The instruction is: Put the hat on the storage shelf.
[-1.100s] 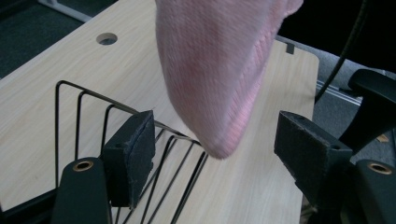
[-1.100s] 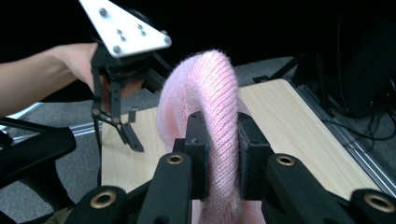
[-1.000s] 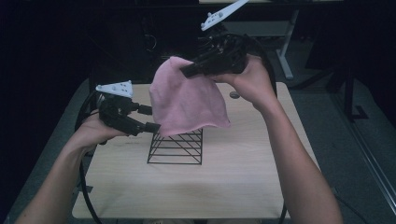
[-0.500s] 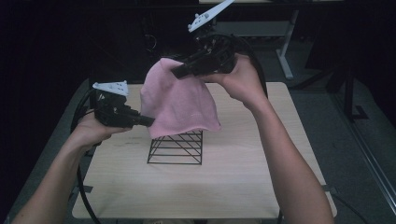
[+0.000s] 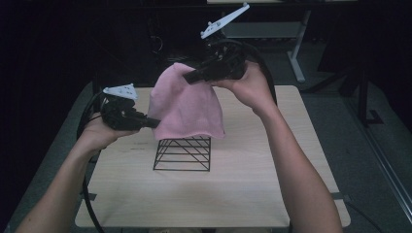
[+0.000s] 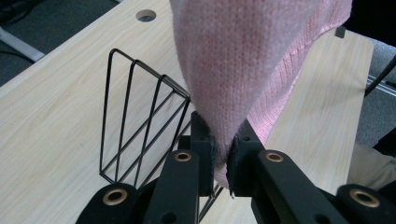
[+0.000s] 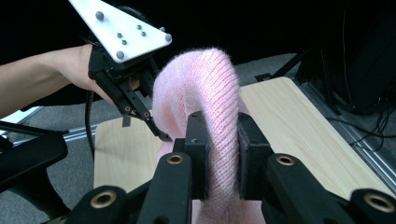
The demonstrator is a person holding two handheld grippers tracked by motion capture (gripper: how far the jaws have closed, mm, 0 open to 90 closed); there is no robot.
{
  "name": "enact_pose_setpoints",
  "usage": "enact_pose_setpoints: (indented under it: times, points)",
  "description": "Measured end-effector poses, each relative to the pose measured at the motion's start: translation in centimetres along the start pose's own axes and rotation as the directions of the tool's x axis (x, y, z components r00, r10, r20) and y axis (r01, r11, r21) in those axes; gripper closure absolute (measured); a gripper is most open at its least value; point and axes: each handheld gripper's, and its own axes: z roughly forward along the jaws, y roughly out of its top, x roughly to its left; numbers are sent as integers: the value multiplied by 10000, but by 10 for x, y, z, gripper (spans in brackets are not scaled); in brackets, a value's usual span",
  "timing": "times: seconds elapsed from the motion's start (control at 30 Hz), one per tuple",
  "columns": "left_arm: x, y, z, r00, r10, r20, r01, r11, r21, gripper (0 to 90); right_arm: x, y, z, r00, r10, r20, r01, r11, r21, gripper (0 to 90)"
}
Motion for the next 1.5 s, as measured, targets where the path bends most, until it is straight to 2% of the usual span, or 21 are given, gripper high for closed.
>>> enact_pose_setpoints:
  times: [0.3, 0.33, 0.37, 0.4, 0.63, 0.77, 0.8, 1.03, 1.1, 1.27, 1.5]
  points:
    - [-1, 3, 15, 9991, 318, -267, -308, 9988, 379, 829, -6, -12, 0, 9996, 268, -26, -268, 9996, 107, 773]
    - [-1, 3, 17, 9983, 519, -281, -504, 9974, 516, 829, -6, -13, 0, 9996, 283, -37, -283, 9996, 96, 773]
    - [-3, 3, 18, 9986, 442, -292, -427, 9980, 476, 829, -6, -16, 0, 9995, 303, -60, -303, 9995, 86, 773]
    - [-2, 4, 19, 9979, 565, -301, -546, 9967, 606, 829, -7, -17, 0, 9997, 239, -37, -239, 9997, 54, 773]
    - [1, 3, 28, 9976, 476, -503, -439, 9964, 721, 827, -10, -26, 2, 9992, 386, -124, -384, 9992, 90, 773]
    - [6, 2, 32, 9973, 385, -627, -337, 9966, 756, 827, -16, -29, 7, 9987, 500, -84, -499, 9987, 54, 772]
    - [7, 2, 32, 9971, 403, -651, -350, 9961, 804, 827, -16, -29, 7, 9981, 605, -130, -604, 9982, 42, 773]
    - [11, -7, 29, 9967, 313, -754, -253, 9965, 794, 827, -17, -28, 17, 9981, 542, -304, -541, 9985, 37, 772]
    - [10, -9, 28, 9968, 259, -761, -198, 9967, 787, 827, -17, -29, 20, 9978, 527, -397, -526, 9986, 39, 772]
    - [9, -18, 25, 9964, 439, -723, -378, 9957, 841, 827, -13, -31, 26, 9966, 551, -619, -549, 9985, 49, 771]
    - [6, -30, 21, 9968, 378, -704, -322, 9963, 791, 827, -8, -34, 35, 9946, 400, -955, -398, 9992, 37, 771]
